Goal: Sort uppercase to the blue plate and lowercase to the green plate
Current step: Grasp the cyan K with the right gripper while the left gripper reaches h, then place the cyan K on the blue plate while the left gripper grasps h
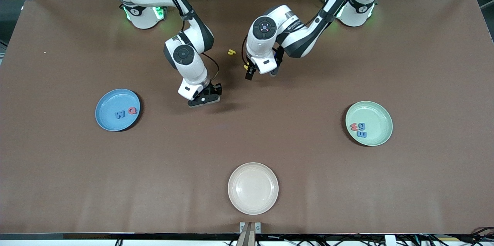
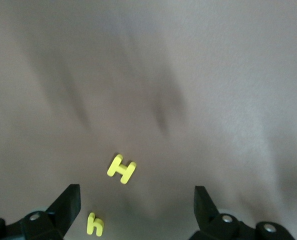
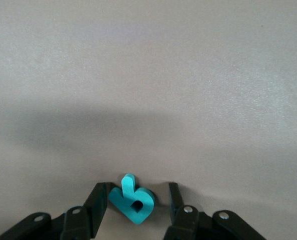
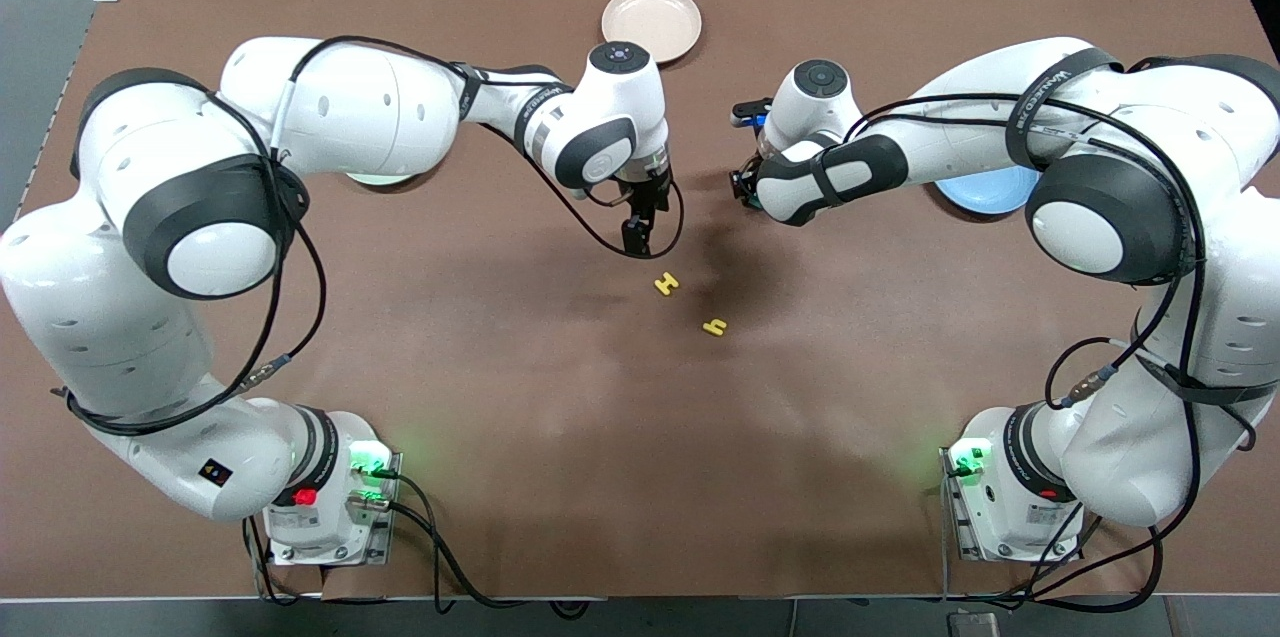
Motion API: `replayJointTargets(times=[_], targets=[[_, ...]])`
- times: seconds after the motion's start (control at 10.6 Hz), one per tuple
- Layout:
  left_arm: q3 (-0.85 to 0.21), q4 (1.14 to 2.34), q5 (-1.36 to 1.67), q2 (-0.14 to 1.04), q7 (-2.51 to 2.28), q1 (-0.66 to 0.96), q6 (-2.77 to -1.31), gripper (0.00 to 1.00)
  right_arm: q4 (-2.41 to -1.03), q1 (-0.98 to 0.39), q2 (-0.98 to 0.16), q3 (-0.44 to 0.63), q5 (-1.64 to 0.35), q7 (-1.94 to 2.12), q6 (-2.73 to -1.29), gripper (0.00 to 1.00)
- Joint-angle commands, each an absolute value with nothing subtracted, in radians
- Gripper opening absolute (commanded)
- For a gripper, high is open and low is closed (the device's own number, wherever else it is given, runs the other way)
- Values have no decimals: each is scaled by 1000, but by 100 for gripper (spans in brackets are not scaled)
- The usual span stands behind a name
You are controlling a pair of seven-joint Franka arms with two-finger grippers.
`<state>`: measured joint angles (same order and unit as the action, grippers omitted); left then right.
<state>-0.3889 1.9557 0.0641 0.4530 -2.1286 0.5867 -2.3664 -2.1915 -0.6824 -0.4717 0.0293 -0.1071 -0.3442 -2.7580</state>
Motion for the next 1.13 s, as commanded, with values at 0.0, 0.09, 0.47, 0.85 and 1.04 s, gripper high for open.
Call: replayJointTargets(times=[0.0,0.09,0.47,0.85,1.04], targets=[[-410,1950,34,468,-2181,595,-2407,100,-2177,-692,-489,34,-84,-379,-2764,53],[-410,1951,34,477,-2187,607,-2424,100,-2177,-689,-489,34,-71,-379,-2764,47],[-449,1953,-115,531,-2330,632,-2457,100,-2177,-683,-492,34,-57,-377,-2763,40],[-460,1947,-138,557,-2359,667,-2516,100,-2175,-681,-492,34,-55,-376,-2761,33],[-460,1933,-140,575,-2361,678,-2519,100,-2175,-680,-492,34,-54,-371,-2761,31]])
